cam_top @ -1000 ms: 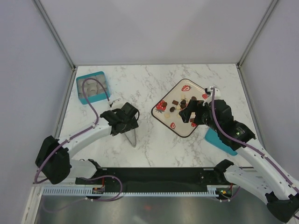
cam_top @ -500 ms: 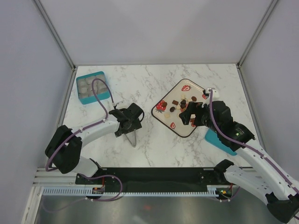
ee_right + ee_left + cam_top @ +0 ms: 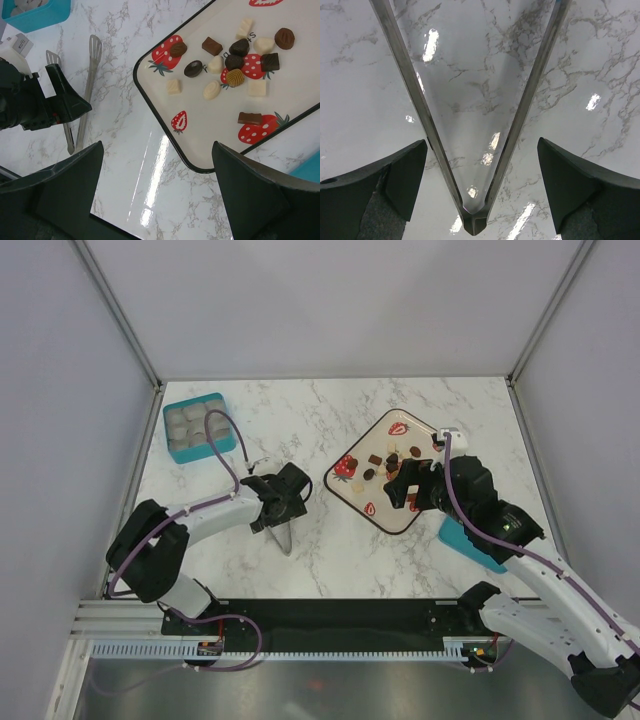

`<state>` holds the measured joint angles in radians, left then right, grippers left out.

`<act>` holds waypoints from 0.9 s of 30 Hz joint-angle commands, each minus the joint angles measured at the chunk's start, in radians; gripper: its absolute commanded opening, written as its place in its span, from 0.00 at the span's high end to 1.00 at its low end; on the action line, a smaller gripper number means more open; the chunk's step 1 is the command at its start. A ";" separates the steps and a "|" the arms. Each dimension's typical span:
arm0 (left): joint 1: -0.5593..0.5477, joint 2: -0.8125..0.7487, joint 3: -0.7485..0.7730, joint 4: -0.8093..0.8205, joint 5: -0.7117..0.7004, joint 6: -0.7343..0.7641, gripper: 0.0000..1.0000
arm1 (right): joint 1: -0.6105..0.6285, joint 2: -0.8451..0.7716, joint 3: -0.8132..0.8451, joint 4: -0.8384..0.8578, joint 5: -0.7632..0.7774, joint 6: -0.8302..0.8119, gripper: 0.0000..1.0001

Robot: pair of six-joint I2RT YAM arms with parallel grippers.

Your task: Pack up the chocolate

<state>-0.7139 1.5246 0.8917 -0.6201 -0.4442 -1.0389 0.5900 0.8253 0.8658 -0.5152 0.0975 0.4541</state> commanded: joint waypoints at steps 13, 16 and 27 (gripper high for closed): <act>0.019 0.060 -0.036 0.123 -0.074 0.079 0.00 | 0.002 -0.035 -0.014 0.037 0.038 -0.040 0.02; 0.027 0.078 -0.036 0.137 -0.071 0.088 0.00 | 0.002 -0.031 -0.016 0.035 0.039 -0.038 0.02; 0.048 0.115 -0.045 0.174 -0.045 0.131 0.04 | 0.002 -0.034 -0.031 0.035 0.044 -0.038 0.02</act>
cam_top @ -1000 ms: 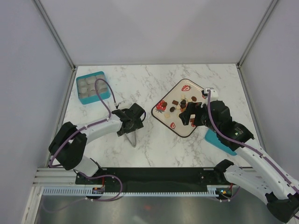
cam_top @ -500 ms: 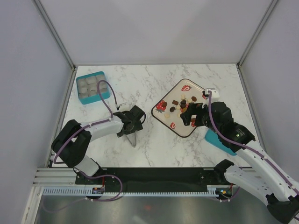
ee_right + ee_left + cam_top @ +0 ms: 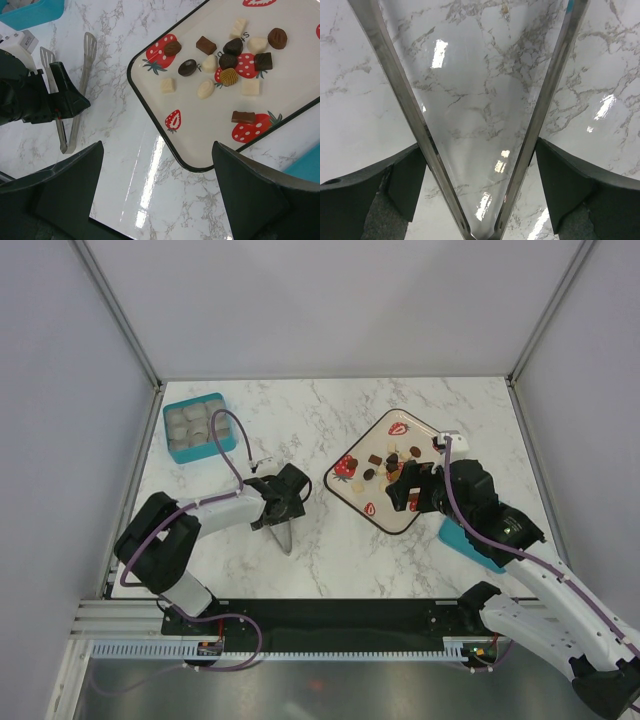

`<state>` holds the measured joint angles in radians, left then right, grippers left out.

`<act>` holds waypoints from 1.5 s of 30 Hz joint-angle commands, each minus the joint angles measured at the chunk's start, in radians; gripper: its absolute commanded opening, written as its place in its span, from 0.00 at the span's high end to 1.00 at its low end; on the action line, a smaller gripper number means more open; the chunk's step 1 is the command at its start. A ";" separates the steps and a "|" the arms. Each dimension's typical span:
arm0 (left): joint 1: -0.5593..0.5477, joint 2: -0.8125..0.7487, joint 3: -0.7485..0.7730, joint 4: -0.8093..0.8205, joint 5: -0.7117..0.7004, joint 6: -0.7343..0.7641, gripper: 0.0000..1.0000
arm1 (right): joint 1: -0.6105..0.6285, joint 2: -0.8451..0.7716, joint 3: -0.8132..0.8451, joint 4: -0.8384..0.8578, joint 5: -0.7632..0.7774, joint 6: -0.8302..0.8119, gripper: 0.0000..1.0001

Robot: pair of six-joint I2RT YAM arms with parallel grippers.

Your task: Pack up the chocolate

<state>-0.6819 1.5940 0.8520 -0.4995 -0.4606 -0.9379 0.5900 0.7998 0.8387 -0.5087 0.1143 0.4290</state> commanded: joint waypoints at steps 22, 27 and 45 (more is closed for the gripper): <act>0.001 -0.307 0.246 -0.388 0.079 0.297 0.40 | 0.002 -0.011 0.023 0.016 -0.002 0.033 0.02; -0.013 -0.342 0.314 -0.448 0.122 0.341 0.45 | 0.002 -0.011 0.033 0.009 0.010 0.027 0.02; -0.291 -0.204 0.435 -0.220 0.184 0.522 0.46 | 0.002 -0.063 0.126 -0.070 0.104 -0.027 0.02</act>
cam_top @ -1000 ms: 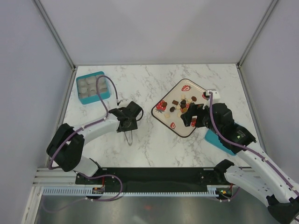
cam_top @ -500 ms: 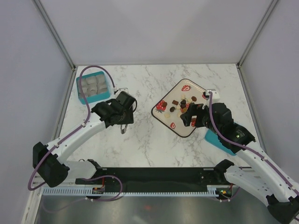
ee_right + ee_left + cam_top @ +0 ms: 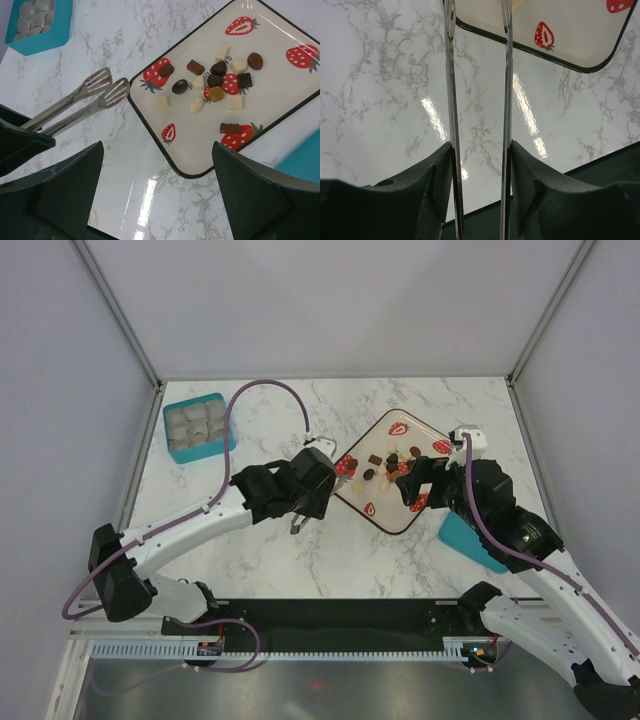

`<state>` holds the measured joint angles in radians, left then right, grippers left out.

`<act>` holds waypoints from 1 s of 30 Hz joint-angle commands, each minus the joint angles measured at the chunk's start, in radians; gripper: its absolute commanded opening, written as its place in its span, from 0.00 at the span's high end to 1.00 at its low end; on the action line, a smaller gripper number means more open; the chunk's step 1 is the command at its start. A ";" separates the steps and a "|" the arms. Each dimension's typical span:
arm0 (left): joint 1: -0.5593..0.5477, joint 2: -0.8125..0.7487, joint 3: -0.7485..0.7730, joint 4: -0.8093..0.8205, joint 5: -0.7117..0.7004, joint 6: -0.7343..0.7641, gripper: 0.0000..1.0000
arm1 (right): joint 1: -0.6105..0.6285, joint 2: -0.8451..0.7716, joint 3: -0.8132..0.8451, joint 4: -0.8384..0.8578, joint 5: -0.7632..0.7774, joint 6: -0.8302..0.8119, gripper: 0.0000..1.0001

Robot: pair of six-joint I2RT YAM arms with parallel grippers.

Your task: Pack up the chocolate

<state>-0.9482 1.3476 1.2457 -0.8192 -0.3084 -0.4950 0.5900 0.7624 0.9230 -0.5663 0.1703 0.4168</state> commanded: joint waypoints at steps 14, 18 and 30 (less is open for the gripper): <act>-0.038 0.255 0.081 0.223 0.087 0.150 0.44 | 0.002 -0.064 0.050 -0.037 0.101 -0.032 0.02; -0.038 0.286 0.081 0.215 0.083 0.130 0.44 | 0.002 -0.067 0.045 -0.040 0.110 -0.038 0.02; -0.038 0.315 0.073 0.210 0.077 0.107 0.44 | 0.002 -0.081 0.033 -0.043 0.123 -0.042 0.02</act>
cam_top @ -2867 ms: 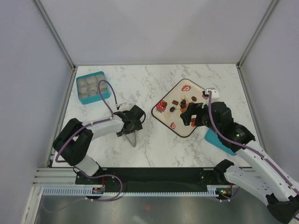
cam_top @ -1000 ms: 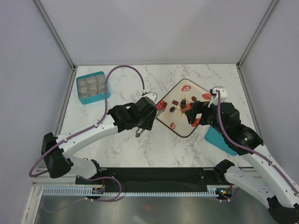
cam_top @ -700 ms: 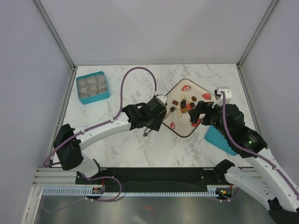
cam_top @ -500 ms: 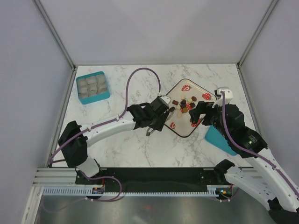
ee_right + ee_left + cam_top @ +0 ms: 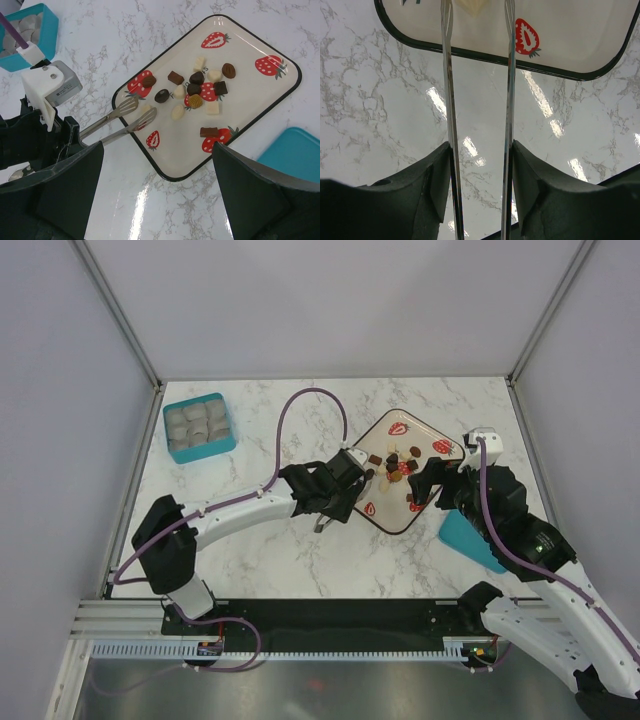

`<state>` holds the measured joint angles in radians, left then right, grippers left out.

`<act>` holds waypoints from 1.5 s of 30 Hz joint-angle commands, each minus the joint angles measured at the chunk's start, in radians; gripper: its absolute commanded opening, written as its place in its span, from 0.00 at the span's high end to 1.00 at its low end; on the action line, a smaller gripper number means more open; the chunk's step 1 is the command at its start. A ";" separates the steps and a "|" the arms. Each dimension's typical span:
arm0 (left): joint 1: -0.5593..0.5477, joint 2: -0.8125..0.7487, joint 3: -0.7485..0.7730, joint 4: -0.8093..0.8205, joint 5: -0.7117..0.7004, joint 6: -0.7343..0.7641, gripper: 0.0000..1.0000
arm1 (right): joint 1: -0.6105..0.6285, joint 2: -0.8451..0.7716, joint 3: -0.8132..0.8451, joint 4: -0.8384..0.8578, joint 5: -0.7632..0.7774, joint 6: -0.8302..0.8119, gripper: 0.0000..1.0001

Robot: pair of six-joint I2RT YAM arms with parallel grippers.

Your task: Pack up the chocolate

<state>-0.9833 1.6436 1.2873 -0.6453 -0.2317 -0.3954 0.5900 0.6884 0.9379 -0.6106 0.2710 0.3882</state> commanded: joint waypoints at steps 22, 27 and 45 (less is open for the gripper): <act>0.014 0.044 0.072 -0.010 0.006 -0.026 0.52 | 0.001 -0.027 0.010 0.000 0.034 -0.026 0.02; 0.014 0.033 0.083 -0.037 0.000 -0.033 0.60 | 0.002 -0.036 0.004 0.000 0.034 -0.026 0.02; 0.052 -0.057 0.227 -0.200 -0.075 -0.037 0.63 | 0.002 -0.055 0.001 -0.002 0.017 -0.015 0.02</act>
<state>-0.9546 1.6501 1.4506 -0.8139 -0.2626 -0.4206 0.5900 0.6430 0.9371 -0.6147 0.2867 0.3771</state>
